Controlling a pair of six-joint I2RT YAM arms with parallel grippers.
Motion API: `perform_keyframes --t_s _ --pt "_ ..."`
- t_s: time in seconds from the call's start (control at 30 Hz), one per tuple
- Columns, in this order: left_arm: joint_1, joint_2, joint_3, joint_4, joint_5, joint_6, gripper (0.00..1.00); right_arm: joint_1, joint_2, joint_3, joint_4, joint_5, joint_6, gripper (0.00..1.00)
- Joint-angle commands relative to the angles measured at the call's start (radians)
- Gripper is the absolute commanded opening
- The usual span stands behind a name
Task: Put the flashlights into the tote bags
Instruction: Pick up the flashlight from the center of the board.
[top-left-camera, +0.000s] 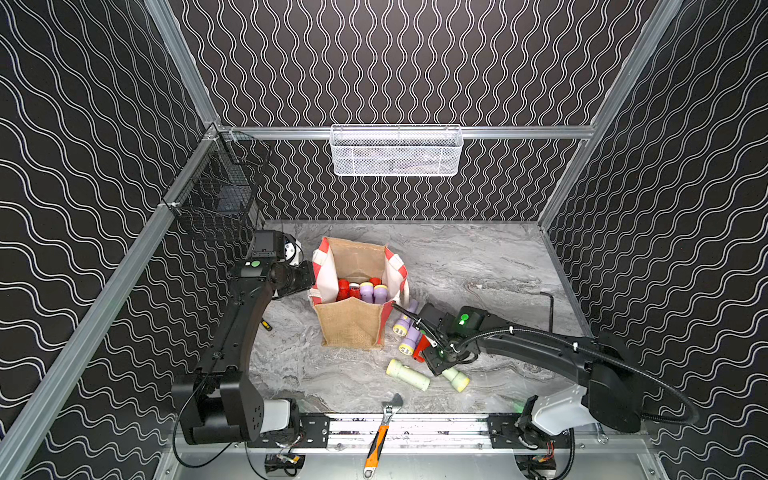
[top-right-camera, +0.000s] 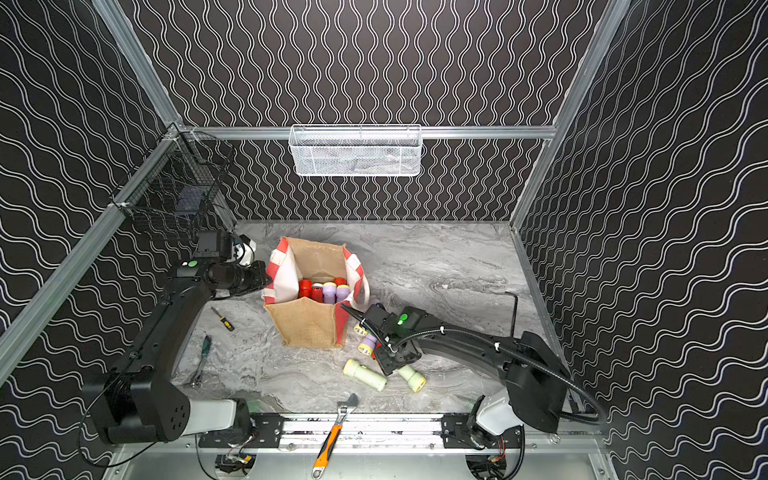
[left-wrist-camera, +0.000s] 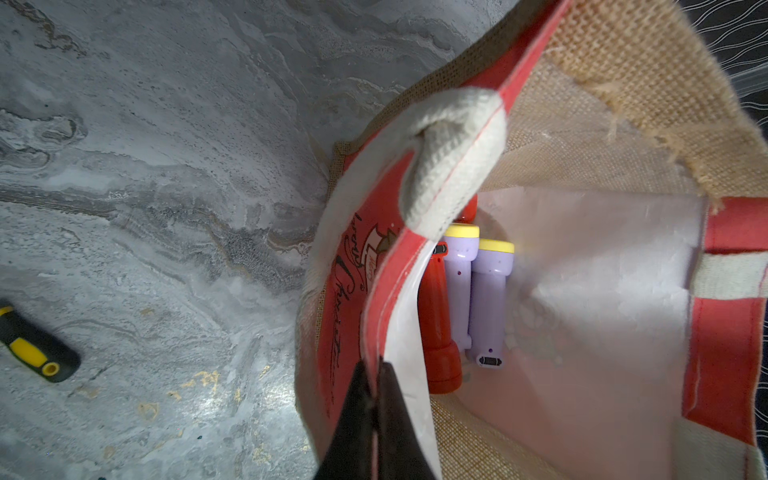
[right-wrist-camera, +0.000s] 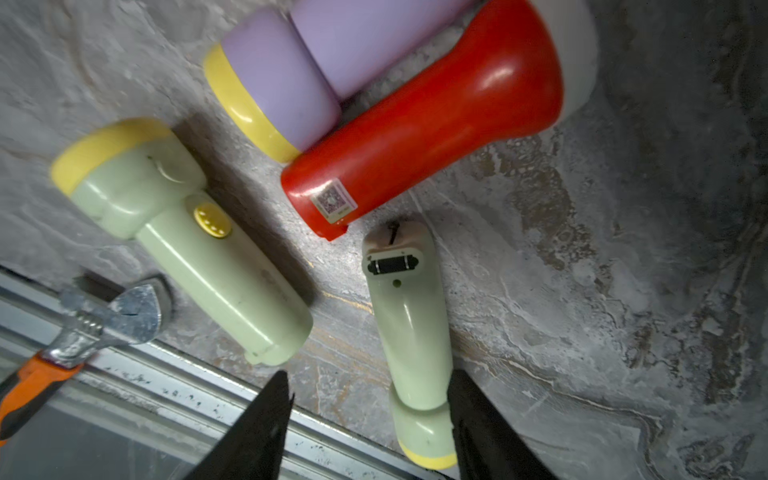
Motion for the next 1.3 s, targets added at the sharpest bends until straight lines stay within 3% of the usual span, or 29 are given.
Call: perform_keyframes --t_s 0.0,0.73,0.93,1.27 --pt "0.0 -0.002 -0.003 0.007 -0.026 0.017 0.06 0.0 0.023 -0.016 0.054 0.026 -0.031 0.64" --pt "0.0 0.0 -0.008 0.009 -0.033 0.01 0.06 -0.007 0.212 0.013 0.056 0.104 -0.011 0.69" --pt "0.0 0.012 -0.005 0.007 -0.034 0.011 0.06 -0.015 0.238 -0.007 0.058 0.105 -0.004 0.65" --pt "0.0 0.018 -0.005 0.007 -0.037 0.01 0.06 -0.034 0.231 -0.015 0.059 0.098 -0.018 0.46"
